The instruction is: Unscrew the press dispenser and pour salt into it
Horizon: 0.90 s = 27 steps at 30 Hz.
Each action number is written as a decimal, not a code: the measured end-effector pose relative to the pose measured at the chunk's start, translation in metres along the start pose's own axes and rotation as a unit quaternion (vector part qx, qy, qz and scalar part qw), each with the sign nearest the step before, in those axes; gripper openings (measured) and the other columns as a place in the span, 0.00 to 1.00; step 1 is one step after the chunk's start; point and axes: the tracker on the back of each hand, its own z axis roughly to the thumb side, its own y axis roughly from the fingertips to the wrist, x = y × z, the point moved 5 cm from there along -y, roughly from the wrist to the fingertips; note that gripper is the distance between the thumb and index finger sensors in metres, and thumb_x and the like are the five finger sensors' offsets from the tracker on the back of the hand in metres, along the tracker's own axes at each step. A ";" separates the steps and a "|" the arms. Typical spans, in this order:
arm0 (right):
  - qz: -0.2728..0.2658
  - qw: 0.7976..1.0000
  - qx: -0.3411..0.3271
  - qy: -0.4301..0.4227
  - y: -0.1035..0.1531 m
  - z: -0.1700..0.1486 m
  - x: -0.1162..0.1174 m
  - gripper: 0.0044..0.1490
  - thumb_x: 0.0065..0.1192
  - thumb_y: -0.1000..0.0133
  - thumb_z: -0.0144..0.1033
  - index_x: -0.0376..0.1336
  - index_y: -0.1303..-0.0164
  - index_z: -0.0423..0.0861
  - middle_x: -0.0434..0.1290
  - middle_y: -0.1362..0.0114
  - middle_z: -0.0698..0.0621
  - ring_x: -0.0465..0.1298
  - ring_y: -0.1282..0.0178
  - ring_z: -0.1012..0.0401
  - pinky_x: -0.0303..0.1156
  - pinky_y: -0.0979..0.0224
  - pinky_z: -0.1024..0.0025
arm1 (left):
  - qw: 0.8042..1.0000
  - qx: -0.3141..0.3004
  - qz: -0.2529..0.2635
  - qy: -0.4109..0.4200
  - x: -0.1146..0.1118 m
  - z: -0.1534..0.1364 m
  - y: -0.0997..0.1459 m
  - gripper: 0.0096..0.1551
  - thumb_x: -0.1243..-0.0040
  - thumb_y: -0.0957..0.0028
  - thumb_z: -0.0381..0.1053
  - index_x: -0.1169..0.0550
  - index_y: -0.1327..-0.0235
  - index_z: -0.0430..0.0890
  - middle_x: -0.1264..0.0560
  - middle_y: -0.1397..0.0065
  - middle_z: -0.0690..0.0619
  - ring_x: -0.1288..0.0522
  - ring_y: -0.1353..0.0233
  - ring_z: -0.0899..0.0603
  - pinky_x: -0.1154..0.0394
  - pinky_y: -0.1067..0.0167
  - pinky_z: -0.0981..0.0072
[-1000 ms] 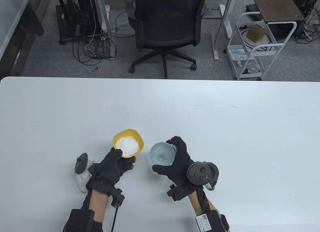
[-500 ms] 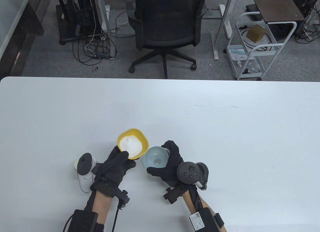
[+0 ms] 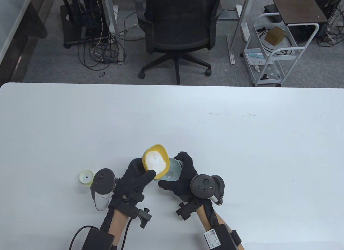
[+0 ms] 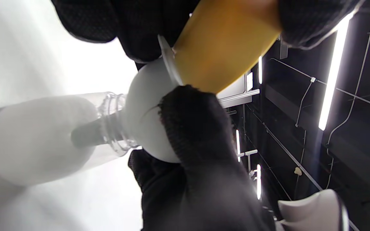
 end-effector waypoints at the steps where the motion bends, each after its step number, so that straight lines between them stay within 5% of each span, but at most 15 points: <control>1: 0.000 1.000 0.000 0.001 0.000 0.000 0.000 0.82 0.71 0.51 0.63 0.35 0.20 0.16 0.58 0.23 0.24 0.72 0.29 0.38 0.62 0.33 0.24 | 1.000 -0.002 -0.001 -0.006 -0.001 0.001 0.000 0.56 0.40 0.43 0.76 0.41 0.22 0.37 0.32 0.19 0.34 0.24 0.25 0.32 0.28 0.31 0.34; 27: 0.001 1.000 0.000 0.006 0.001 0.001 0.000 0.82 0.71 0.51 0.62 0.35 0.20 0.15 0.57 0.24 0.23 0.72 0.29 0.37 0.61 0.33 0.23 | 0.995 -0.028 0.009 -0.091 -0.006 0.013 0.001 0.55 0.35 0.46 0.74 0.40 0.22 0.38 0.33 0.18 0.33 0.24 0.26 0.31 0.27 0.32 0.34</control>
